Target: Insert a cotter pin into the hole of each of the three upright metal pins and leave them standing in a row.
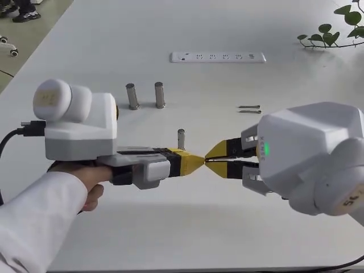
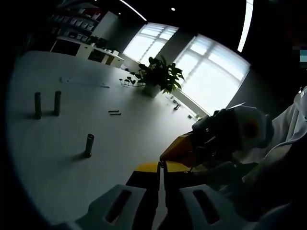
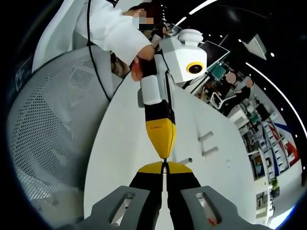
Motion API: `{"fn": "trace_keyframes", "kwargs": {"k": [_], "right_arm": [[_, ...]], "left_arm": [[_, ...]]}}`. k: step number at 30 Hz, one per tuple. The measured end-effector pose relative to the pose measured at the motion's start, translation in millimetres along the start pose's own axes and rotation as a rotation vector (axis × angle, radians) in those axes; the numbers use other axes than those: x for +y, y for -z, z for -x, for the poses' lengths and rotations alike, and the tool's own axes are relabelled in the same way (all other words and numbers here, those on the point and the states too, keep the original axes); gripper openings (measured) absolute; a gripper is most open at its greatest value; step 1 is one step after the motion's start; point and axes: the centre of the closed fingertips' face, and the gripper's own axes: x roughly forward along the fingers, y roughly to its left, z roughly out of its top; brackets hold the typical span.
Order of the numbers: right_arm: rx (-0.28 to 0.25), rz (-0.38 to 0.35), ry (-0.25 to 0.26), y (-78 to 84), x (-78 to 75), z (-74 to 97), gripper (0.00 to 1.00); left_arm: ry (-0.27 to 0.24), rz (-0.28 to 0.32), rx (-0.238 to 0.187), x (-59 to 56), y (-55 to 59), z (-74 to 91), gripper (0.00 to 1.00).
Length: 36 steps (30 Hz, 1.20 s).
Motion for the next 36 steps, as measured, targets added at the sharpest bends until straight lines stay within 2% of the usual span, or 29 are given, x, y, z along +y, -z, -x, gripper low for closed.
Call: {"fn": "trace_keyframes", "kwargs": {"k": [3,9,18,20,23,25,26,28,31,32,33,34,35,36], "right_arm": [[-0.001,-0.044,-0.016,0.1,0.5,0.1,0.00],[-0.006,-0.055,-0.040,0.5,-0.3,2.3,0.00],[-0.032,-0.064,-0.052,-2.7,-1.7,5.5,0.00],[-0.034,-0.065,-0.061,-1.9,-1.7,6.7,0.06],[-0.033,-0.082,-0.085,0.3,-3.7,10.0,0.07],[-0.061,-0.140,-0.132,-2.4,-1.9,13.5,0.10],[-0.079,-0.189,-0.173,-4.1,-0.5,16.6,0.12],[-0.115,-0.240,-0.213,-7.9,-3.4,22.2,0.12],[-0.137,-0.320,-0.266,-11.0,-8.6,30.3,0.14],[-0.137,-0.321,-0.276,-10.6,-10.4,32.0,0.15],[-0.140,-0.340,-0.299,-7.4,-12.5,31.7,0.16],[-0.148,-0.381,-0.331,-8.5,-12.7,34.0,0.17],[-0.169,-0.398,-0.340,-10.0,-15.1,32.9,0.16],[-0.179,-0.417,-0.370,-13.0,-12.6,34.9,0.15]], "left_arm": [[-0.006,0.013,0.010,0.1,0.1,-0.1,0.00],[-0.013,-0.009,0.015,-1.8,-0.8,-0.9,0.00],[-0.014,-0.041,-0.005,-3.8,-4.2,2.2,0.00],[-0.012,-0.045,-0.009,-3.9,-4.6,4.2,0.00],[-0.014,-0.064,-0.012,-4.0,-4.8,7.4,0.00],[-0.006,-0.087,-0.014,-5.5,-5.3,9.3,0.00],[-0.001,-0.112,-0.014,-6.7,-5.9,10.5,0.00],[0.011,-0.154,-0.009,-9.8,-6.7,12.7,0.00],[0.024,-0.215,-0.013,-14.0,-10.0,16.5,0.00],[0.027,-0.231,-0.016,-15.1,-11.2,17.4,0.00],[0.031,-0.244,-0.020,-16.5,-12.1,18.5,0.00],[0.036,-0.267,-0.026,-18.4,-13.9,19.8,0.00],[0.039,-0.296,-0.034,-20.0,-15.7,21.0,0.00],[0.044,-0.315,-0.038,-21.3,-16.6,21.6,0.00]]}}
